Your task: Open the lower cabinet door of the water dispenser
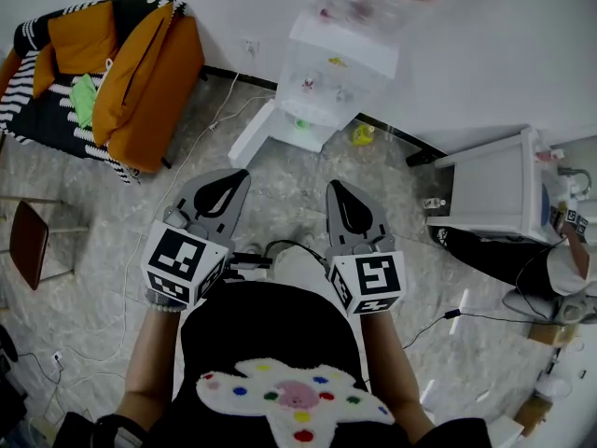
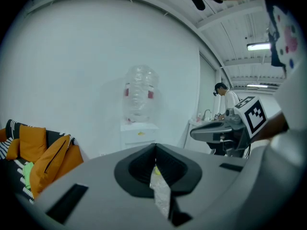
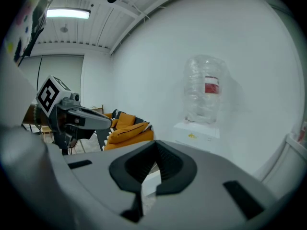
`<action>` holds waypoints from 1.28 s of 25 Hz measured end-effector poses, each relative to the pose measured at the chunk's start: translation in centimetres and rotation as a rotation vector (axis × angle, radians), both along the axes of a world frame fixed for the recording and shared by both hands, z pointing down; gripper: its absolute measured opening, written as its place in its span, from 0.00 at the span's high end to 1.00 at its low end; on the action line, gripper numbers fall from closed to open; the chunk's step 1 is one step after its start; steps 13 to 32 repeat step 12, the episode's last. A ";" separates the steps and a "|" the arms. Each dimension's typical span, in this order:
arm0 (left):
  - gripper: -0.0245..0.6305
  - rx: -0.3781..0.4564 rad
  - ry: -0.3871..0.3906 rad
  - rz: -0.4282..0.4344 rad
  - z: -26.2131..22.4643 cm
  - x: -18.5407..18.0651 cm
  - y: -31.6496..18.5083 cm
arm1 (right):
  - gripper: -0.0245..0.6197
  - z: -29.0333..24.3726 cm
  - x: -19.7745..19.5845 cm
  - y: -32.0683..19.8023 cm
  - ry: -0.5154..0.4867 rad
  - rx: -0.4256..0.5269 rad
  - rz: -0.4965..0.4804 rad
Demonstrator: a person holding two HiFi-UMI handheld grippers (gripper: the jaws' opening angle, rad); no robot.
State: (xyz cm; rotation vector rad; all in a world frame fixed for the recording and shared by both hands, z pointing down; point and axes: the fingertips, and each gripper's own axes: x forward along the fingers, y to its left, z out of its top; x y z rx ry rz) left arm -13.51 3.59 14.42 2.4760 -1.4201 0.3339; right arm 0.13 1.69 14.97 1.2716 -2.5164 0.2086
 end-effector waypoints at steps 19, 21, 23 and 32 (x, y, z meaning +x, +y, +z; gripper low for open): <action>0.94 -0.001 0.011 0.002 0.1 0.0 0.7 | 0.96 -0.1 0.0 0.6 0.005 0.002 0.003; 0.94 -0.001 0.011 0.002 0.1 0.0 0.7 | 0.96 -0.1 0.0 0.6 0.005 0.002 0.003; 0.94 -0.001 0.011 0.002 0.1 0.0 0.7 | 0.96 -0.1 0.0 0.6 0.005 0.002 0.003; 0.94 -0.001 0.011 0.002 0.1 0.0 0.7 | 0.96 -0.1 0.0 0.6 0.005 0.002 0.003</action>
